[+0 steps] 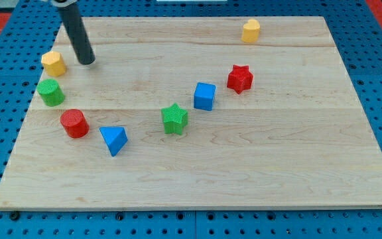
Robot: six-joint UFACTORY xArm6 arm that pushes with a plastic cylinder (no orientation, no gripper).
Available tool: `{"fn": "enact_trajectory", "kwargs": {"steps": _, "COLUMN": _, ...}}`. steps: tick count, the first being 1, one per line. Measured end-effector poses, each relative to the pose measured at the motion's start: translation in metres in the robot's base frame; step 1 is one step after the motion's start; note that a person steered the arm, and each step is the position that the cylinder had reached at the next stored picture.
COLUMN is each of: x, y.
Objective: Push the green star at the bottom of the cube
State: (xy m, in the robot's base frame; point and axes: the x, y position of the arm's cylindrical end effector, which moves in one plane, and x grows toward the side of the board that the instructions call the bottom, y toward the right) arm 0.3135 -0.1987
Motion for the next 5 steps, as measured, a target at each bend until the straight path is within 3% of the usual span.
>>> {"fn": "enact_trajectory", "kwargs": {"steps": 1, "x": -0.041, "y": -0.054}}
{"fn": "enact_trajectory", "kwargs": {"steps": 2, "x": -0.040, "y": -0.106}}
{"fn": "enact_trajectory", "kwargs": {"steps": 3, "x": -0.058, "y": -0.103}}
{"fn": "enact_trajectory", "kwargs": {"steps": 4, "x": -0.087, "y": -0.004}}
{"fn": "enact_trajectory", "kwargs": {"steps": 5, "x": -0.074, "y": 0.136}}
